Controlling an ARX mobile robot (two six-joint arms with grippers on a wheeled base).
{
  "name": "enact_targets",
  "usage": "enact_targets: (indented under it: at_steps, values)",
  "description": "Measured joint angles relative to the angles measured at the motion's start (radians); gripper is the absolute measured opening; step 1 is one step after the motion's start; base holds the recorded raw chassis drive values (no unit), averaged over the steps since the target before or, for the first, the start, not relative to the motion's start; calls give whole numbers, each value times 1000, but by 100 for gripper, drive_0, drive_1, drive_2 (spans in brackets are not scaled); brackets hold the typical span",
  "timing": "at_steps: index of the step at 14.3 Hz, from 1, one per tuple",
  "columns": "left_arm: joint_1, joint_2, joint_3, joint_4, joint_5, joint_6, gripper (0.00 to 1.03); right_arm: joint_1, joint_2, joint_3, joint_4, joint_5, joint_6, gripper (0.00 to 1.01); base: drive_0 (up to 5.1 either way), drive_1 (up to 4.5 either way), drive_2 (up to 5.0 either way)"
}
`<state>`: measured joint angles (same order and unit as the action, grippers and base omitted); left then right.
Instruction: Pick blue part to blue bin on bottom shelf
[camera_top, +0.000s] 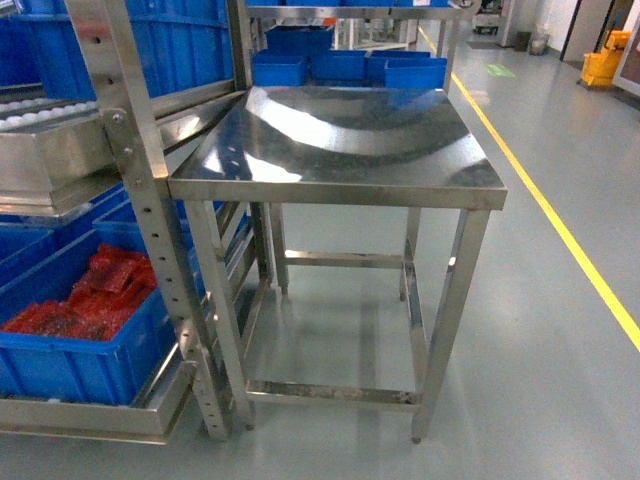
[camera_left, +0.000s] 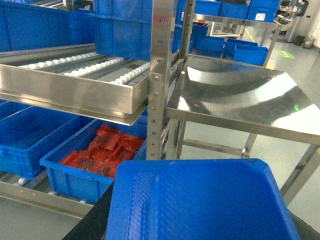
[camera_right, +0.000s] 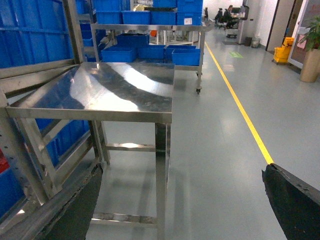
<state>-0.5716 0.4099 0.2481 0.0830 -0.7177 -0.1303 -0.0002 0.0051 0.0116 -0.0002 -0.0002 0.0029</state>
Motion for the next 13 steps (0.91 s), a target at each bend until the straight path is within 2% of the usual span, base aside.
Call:
enact_targets:
  at_steps: [13]
  values:
    - [0, 6, -2, -9, 0, 0, 43, 0, 0, 0, -3, 0, 0, 98, 1, 433, -431]
